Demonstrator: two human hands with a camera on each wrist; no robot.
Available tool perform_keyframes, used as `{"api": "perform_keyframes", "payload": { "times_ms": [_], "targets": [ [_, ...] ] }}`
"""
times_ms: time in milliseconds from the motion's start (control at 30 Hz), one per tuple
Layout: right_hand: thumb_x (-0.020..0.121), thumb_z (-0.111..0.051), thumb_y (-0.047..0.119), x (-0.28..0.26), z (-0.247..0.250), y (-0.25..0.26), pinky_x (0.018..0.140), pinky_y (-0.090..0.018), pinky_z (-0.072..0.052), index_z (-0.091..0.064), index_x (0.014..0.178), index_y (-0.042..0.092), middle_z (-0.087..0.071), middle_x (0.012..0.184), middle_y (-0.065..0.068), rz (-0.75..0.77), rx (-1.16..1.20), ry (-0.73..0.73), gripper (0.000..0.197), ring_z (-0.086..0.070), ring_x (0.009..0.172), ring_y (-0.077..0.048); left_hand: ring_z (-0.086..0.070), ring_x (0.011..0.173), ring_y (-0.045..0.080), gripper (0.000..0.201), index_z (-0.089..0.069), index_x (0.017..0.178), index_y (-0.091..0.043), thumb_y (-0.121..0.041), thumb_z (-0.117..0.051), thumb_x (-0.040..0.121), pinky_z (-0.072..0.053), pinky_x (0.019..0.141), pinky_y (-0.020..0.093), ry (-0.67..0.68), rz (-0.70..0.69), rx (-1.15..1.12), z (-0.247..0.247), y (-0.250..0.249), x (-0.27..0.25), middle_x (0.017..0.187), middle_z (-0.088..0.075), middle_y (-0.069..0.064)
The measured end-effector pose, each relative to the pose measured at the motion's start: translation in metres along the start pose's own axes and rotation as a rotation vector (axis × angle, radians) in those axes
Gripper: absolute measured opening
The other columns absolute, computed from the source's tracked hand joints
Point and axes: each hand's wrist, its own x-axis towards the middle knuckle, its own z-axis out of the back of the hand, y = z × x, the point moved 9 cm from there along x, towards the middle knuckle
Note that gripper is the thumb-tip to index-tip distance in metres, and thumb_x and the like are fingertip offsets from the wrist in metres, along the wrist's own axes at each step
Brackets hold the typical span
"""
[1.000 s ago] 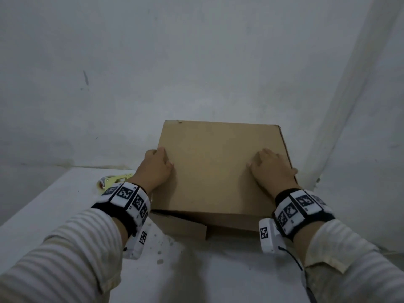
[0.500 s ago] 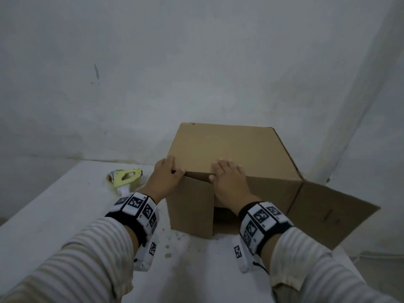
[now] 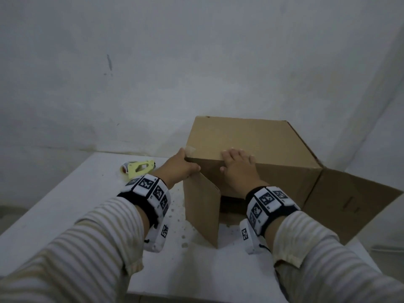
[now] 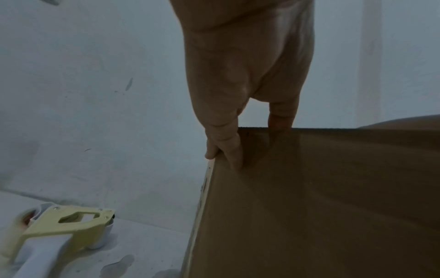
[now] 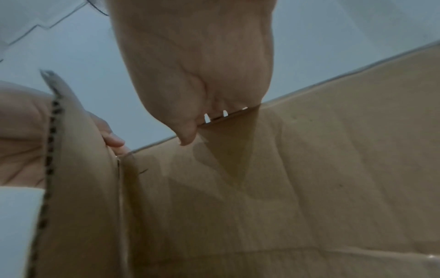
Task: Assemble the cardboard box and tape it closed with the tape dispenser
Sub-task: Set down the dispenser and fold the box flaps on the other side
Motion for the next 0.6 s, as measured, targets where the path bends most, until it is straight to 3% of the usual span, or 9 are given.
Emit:
{"api": "perform_keyframes", "payload": {
  "times_ms": [67,133,267,300,367,400,467,533,600],
  "targets": [
    [0.1,-0.037,0.026,0.001,0.0,0.003,0.118,-0.05,-0.004,-0.022,0.149,0.02,-0.014,0.16,-0.005,-0.029,0.01,-0.011,0.052,-0.008,0.147,-0.031,-0.056,0.107,0.029,0.04,-0.042,0.12,-0.017,-0.015,-0.064,0.086,-0.051,0.091,0.043,0.047,0.009,0.006,0.005,0.001,-0.001,0.104,-0.053,0.006],
    [0.101,-0.035,0.024,0.0,0.0,0.005,0.118,-0.05,-0.004,-0.022,0.149,0.019,-0.014,0.16,-0.005,-0.044,0.018,-0.026,0.05,-0.008,0.147,-0.032,-0.058,0.099,0.027,0.027,-0.051,0.107,-0.008,-0.016,-0.066,0.085,-0.052,0.087,0.038,0.077,0.014,0.072,0.014,0.003,-0.003,0.106,-0.057,0.011],
    [0.101,-0.033,0.023,0.0,-0.001,0.004,0.118,-0.051,-0.003,-0.023,0.149,0.018,-0.015,0.159,-0.006,-0.054,0.015,-0.046,0.049,-0.008,0.147,-0.032,-0.065,0.081,0.023,0.041,-0.059,0.121,-0.001,-0.013,-0.069,0.083,-0.057,0.075,0.031,0.108,0.025,0.166,0.033,0.008,-0.003,0.101,-0.068,0.019],
    [0.101,-0.033,0.023,0.001,-0.001,0.004,0.118,-0.051,-0.003,-0.024,0.148,0.018,-0.016,0.159,-0.006,-0.059,0.014,-0.05,0.048,-0.009,0.147,-0.031,-0.067,0.078,0.026,0.039,-0.06,0.12,0.001,-0.011,-0.069,0.084,-0.058,0.074,0.034,0.111,0.019,0.2,0.038,0.008,-0.004,0.097,-0.069,0.021],
    [0.101,-0.033,0.022,0.001,-0.002,0.007,0.118,-0.051,-0.003,-0.026,0.147,0.019,-0.017,0.159,-0.006,-0.069,0.014,-0.061,0.047,-0.009,0.147,-0.031,-0.069,0.085,0.038,0.016,-0.061,0.095,0.002,-0.01,-0.066,0.085,-0.058,0.084,0.044,0.133,-0.02,0.346,0.045,0.004,-0.006,0.094,-0.069,0.026],
    [0.101,-0.033,0.022,0.001,-0.002,0.008,0.118,-0.052,-0.003,-0.026,0.147,0.019,-0.017,0.159,-0.005,-0.074,0.014,-0.067,0.047,-0.009,0.147,-0.031,-0.069,0.088,0.04,0.016,-0.061,0.089,0.005,-0.01,-0.064,0.086,-0.057,0.085,0.046,0.143,-0.041,0.431,0.048,0.003,-0.004,0.094,-0.07,0.026],
    [0.101,-0.032,0.021,0.001,-0.003,0.009,0.117,-0.052,-0.004,-0.026,0.147,0.02,-0.017,0.158,-0.005,-0.082,0.004,-0.073,0.047,-0.01,0.147,-0.03,-0.07,0.082,0.035,0.019,-0.068,0.095,0.006,-0.01,-0.062,0.088,-0.06,0.075,0.039,0.138,-0.075,0.595,0.054,0.0,-0.002,0.095,-0.072,0.023],
    [0.101,-0.033,0.021,0.001,-0.003,0.008,0.117,-0.053,-0.005,-0.026,0.147,0.02,-0.019,0.158,-0.005,-0.089,-0.005,-0.082,0.047,-0.011,0.147,-0.03,-0.063,0.073,0.026,0.02,-0.07,0.101,0.001,-0.011,-0.06,0.088,-0.054,0.066,0.031,0.118,-0.123,0.767,0.057,-0.005,0.0,0.098,-0.072,0.019],
    [0.101,-0.033,0.02,0.001,-0.002,0.004,0.118,-0.052,-0.005,-0.027,0.147,0.021,-0.02,0.157,-0.004,-0.097,0.004,-0.088,0.046,-0.012,0.147,-0.029,-0.058,0.079,0.024,0.021,-0.071,0.101,-0.001,-0.01,-0.059,0.086,-0.048,0.071,0.031,0.081,-0.192,0.929,0.058,-0.011,0.002,0.103,-0.071,0.015]
  ]
}}
